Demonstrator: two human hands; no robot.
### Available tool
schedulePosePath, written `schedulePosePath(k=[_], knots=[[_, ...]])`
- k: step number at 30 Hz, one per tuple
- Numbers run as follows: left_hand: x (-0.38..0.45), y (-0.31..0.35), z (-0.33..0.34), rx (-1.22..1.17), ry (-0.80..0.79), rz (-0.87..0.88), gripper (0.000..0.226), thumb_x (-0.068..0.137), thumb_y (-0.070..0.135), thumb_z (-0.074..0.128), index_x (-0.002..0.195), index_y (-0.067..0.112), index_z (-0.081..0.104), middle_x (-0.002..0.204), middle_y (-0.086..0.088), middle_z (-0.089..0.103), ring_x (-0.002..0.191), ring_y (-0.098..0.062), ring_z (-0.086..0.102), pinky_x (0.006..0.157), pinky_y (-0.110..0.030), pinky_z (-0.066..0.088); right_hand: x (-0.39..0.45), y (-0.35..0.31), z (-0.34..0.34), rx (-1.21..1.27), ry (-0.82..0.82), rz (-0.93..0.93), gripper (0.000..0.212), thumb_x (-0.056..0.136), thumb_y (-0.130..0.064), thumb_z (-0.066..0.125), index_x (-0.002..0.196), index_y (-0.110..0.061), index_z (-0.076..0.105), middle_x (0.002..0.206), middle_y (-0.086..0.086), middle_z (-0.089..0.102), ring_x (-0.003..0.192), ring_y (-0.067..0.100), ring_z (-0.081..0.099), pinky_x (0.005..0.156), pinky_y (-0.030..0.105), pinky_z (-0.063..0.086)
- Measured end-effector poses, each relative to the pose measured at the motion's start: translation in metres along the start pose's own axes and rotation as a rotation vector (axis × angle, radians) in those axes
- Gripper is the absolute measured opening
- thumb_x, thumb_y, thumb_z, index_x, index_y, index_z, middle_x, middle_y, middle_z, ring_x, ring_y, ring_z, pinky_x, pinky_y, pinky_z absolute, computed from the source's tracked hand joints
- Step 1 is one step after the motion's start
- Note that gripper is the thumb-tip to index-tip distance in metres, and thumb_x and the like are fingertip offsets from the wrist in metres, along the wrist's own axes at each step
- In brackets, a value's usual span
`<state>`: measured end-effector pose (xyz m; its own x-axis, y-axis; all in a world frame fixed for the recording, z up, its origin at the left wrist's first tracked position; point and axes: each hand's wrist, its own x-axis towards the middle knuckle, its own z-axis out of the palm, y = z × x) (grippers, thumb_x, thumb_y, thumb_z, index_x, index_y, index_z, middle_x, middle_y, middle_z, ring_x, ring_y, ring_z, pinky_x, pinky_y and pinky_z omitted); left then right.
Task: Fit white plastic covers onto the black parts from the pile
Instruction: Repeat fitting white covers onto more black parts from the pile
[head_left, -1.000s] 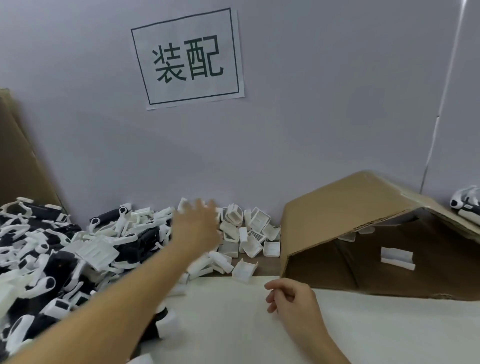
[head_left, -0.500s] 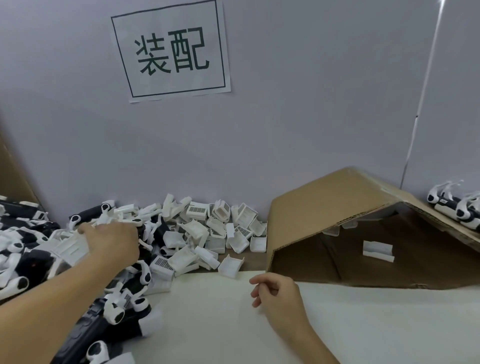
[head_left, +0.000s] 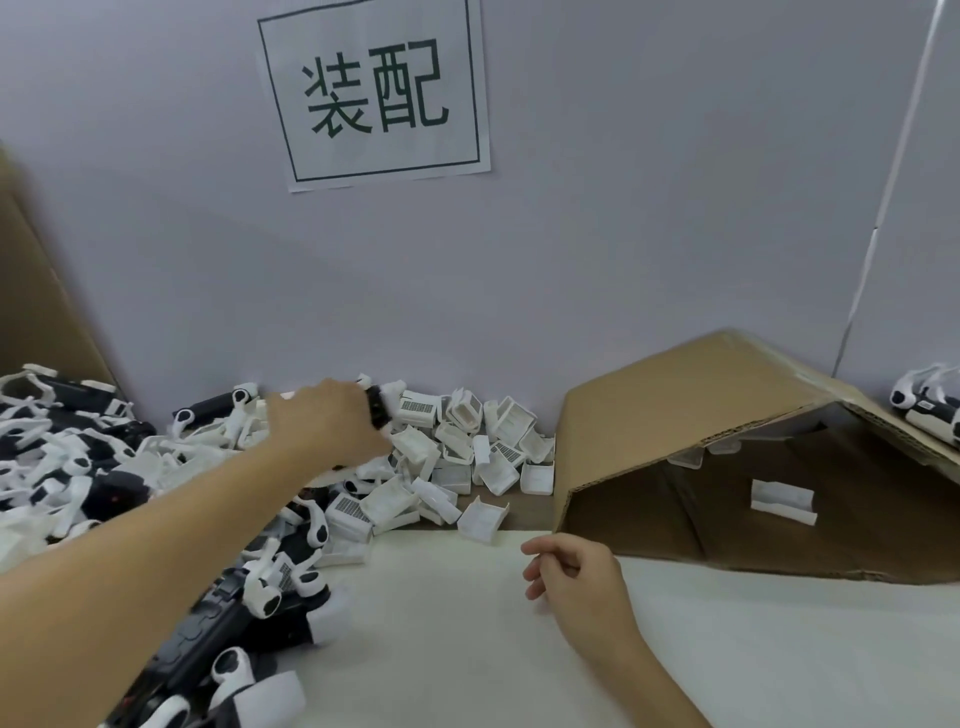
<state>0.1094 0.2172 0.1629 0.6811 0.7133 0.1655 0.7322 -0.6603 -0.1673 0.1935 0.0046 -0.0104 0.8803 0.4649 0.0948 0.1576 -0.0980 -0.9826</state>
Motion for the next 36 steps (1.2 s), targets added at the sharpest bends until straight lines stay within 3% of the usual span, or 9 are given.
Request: schedulePosePath(k=[3,8,12,17,21,25,29,34,36], knots=[[-0.009,0.024,-0.008,-0.388,-0.081,0.049,0.035,0.086,0.049,0.064,0.08,0.017,0.048,0.076,-0.001,0.059,0.066,-0.014,0.057,0.06,-0.026,0.046,0.0,0.001,-0.001,0.01,0.001,-0.003,0.037,0.095,0.004,0.047,0.086,-0.018,0.075,0.071,0.003,0.07,0.059,0.012,0.067,0.056,0.017,0.049],[-0.042,0.078,0.025,-1.266,-0.139,-0.078,0.021,0.086,0.039,0.065,0.084,0.019,0.06,0.077,-0.001,0.067,0.062,-0.012,0.059,0.047,-0.021,0.04,0.0,0.001,-0.002,0.005,0.002,-0.02,0.037,0.096,0.004,0.047,0.092,-0.022,0.073,0.075,0.003,0.071,0.063,0.012,0.069,0.057,0.016,0.049],[-0.067,0.113,0.079,-1.712,-0.226,-0.234,0.021,0.089,0.033,0.066,0.101,0.017,0.06,0.087,-0.002,0.068,0.072,-0.016,0.065,0.057,-0.027,0.045,0.002,0.002,-0.001,0.019,0.022,-0.034,0.04,0.097,0.002,0.049,0.099,-0.035,0.066,0.087,-0.002,0.071,0.072,0.01,0.069,0.06,0.017,0.049],[-0.075,0.118,0.115,-2.127,-0.359,-0.343,0.047,0.079,0.019,0.079,0.115,-0.008,0.064,0.106,-0.026,0.071,0.087,-0.032,0.07,0.071,-0.038,0.056,0.004,0.007,0.004,-0.087,0.072,-0.119,0.052,0.09,0.011,0.045,0.106,-0.035,0.065,0.097,-0.009,0.067,0.092,0.01,0.065,0.074,0.012,0.049],[-0.077,0.111,0.126,-2.306,-0.444,-0.329,0.057,0.071,0.022,0.079,0.112,-0.015,0.066,0.117,-0.034,0.065,0.1,-0.039,0.066,0.096,-0.048,0.051,0.0,0.008,0.009,-0.255,0.102,-0.226,0.052,0.083,0.01,0.047,0.118,-0.026,0.063,0.111,-0.011,0.062,0.107,0.004,0.057,0.093,0.016,0.044],[-0.075,0.112,0.126,-2.365,-0.403,-0.305,0.047,0.075,0.026,0.076,0.107,-0.007,0.067,0.102,-0.026,0.068,0.091,-0.034,0.068,0.086,-0.043,0.055,-0.003,0.007,0.013,-0.285,0.052,-0.298,0.047,0.084,0.001,0.054,0.124,-0.023,0.064,0.112,-0.009,0.063,0.107,0.005,0.058,0.092,0.023,0.049],[-0.073,0.117,0.124,-2.433,-0.484,-0.269,0.039,0.099,0.025,0.054,0.123,-0.006,0.06,0.097,-0.021,0.071,0.083,-0.03,0.071,0.068,-0.037,0.06,-0.005,0.005,0.012,-0.222,0.005,-0.286,0.045,0.083,-0.023,0.057,0.126,-0.036,0.06,0.115,-0.015,0.063,0.111,0.006,0.058,0.096,0.035,0.051],[-0.075,0.122,0.124,-2.258,-0.371,-0.131,0.022,0.097,0.016,0.061,0.115,0.004,0.066,0.101,-0.017,0.076,0.092,-0.027,0.075,0.07,-0.029,0.059,-0.006,0.008,0.013,-0.166,0.025,-0.351,0.056,0.085,-0.028,0.07,0.134,-0.042,0.046,0.123,-0.027,0.056,0.12,-0.008,0.05,0.093,0.006,0.04],[-0.077,0.127,0.12,-2.184,-0.371,-0.054,0.02,0.094,0.013,0.067,0.113,0.006,0.069,0.101,-0.014,0.076,0.096,-0.026,0.074,0.072,-0.028,0.059,-0.003,0.012,0.013,-0.171,0.072,-0.328,0.062,0.084,-0.025,0.075,0.137,-0.035,0.046,0.123,-0.021,0.056,0.118,-0.007,0.052,0.092,0.008,0.042]])
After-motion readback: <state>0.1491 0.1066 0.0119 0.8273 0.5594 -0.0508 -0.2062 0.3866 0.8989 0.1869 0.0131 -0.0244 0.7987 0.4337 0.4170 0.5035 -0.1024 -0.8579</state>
